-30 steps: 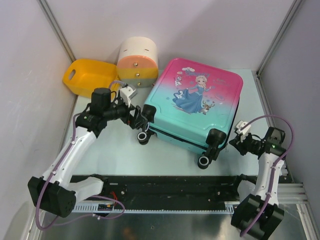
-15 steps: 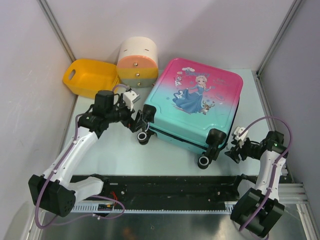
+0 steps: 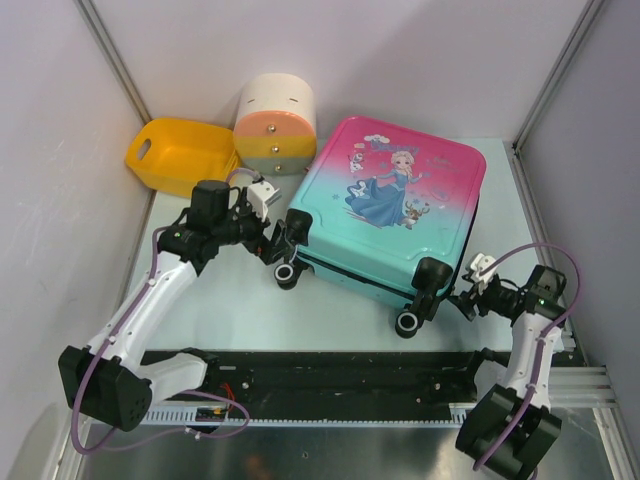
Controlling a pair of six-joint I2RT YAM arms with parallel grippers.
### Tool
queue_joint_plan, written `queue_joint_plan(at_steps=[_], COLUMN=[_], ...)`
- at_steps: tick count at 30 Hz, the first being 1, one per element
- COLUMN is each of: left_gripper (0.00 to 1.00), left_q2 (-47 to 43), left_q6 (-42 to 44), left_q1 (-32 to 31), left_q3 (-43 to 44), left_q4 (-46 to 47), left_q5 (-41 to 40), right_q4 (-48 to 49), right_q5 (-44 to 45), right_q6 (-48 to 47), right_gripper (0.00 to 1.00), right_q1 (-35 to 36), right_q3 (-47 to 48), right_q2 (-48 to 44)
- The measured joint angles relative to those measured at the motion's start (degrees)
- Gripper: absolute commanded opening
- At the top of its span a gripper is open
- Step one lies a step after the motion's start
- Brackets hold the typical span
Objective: Open, take out, and arrange the luggage
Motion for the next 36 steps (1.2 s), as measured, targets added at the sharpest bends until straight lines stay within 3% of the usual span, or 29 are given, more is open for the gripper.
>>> queue_joint_plan(at_steps=[2,7,12,17,22,24,30,36], left_gripper=[1.0,1.0,1.0,1.0,1.0,1.0,1.0,1.0], left_q2=[0.0,0.7,1.0,1.0,1.0,1.1,1.9,2.8], left_q6=[-0.3,-0.8,-1.5,-1.8,-1.7,-1.7,-1.4,-0.9], left_q1=[0.0,0.0,0.4,0.6,0.7,0.7,0.7,0.8], left_q3=[0.0,0.0,0.0,0.0,0.0,0.0,0.0,0.3], left_q4=[0.0,0.0,0.0,-0.5,-1.6,-1.8,-2.2,-2.7], left_q5=[0.1,0.2,0.2,-0.1,-0.1,-0.1,1.0,2.4], right_q4=[1.7,5.7,5.0,2.0,-2.4,-5.7,-11.7,-21.2], right_q5=[-0.5,-1.6,-2.4,-2.5,-1.8,-1.3,0.3,0.5], right_q6=[0.0,0.6,-1.8,-6.6,-10.8,-12.8,-16.2,-24.7], right_gripper=[0.54,0.22,0.0,0.0,0.68,0.77,0.82,0.83], right_q1=[0.3,0.6,-0.2,-2.0,-2.6,-2.5,-1.6,-1.6], right_q3=[-0.1,-0.9,-1.1,-1.0,-0.2,0.5,5.8,15.3], right_q2=[1.4,2.9,3.5,1.5,1.0,2.2,12.0,28.0])
